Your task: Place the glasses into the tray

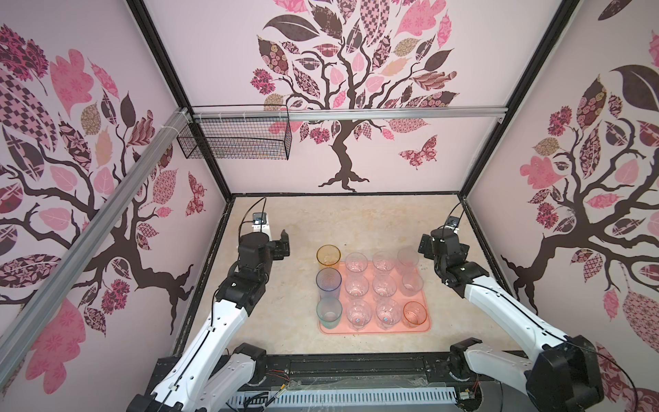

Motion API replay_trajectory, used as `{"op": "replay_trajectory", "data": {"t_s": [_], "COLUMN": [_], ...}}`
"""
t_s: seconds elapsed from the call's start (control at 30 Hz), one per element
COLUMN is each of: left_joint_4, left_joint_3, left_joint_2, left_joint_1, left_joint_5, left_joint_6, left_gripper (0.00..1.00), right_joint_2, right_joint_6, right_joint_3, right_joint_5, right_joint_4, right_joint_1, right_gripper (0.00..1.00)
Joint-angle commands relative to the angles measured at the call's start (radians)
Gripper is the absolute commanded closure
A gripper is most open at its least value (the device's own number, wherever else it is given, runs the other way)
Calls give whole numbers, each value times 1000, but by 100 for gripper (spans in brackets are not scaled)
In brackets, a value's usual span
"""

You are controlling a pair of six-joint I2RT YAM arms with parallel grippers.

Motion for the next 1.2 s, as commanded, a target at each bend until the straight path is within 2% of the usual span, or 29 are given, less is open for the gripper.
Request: {"op": "replay_trajectory", "data": {"t_s": [0.0, 0.17, 0.33, 0.5, 0.67, 0.77, 0.87, 1.07, 1.17], "left_joint_4": [116, 211, 253, 316, 386, 486, 582, 765, 868], "left_joint_3": [-89, -199, -263, -315, -359, -398, -422, -449, -463], "left_joint_2": [-48, -55, -39, 5, 69, 91, 130, 288, 364], "left_joint_1": [106, 130, 133, 134, 134, 134, 134, 139, 170], "left_joint_5": [-61, -293, -317, -357, -327, -293, -242, -216, -143], "left_joint_6": [-58, -8, -72, -95, -128, -114, -101, -77, -84], "left_gripper": [11, 11, 12, 13, 13, 14, 13, 11, 10], "right_joint_2": [27, 61, 54, 52, 41, 67, 122, 260, 328], "right_joint_6": [0, 63, -29, -56, -109, -110, -101, -135, -129], "right_joint_3": [-35, -124, -196, -259, -322, -347, -351, -328, -314], "right_joint_5": [134, 159, 173, 136, 120, 114, 106, 94, 73], "right_joint_4": [232, 293, 426, 521, 628, 684, 726, 866, 915], "right_joint_1": [-34, -39, -50, -86, -104, -114, -116, -118, -122], "right_gripper": [0, 1, 0, 1, 0, 0, 0, 1, 0]}}
